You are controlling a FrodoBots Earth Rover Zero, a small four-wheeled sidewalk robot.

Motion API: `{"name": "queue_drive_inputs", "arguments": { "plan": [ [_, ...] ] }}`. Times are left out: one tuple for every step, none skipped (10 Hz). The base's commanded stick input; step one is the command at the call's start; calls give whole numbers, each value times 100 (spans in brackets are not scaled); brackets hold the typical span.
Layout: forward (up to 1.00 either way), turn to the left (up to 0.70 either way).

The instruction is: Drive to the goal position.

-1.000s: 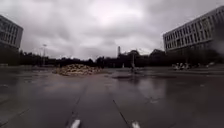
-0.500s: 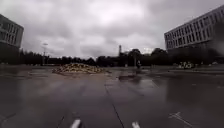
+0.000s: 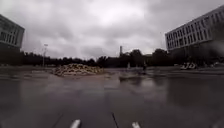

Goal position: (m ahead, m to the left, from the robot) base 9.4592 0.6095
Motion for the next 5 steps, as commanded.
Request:
{"name": "queue_drive_inputs", "arguments": {
  "plan": [
    [100,-4],
    [100,-5],
    [100,-15],
    [100,-37],
    [100,-37]
  ]
}}
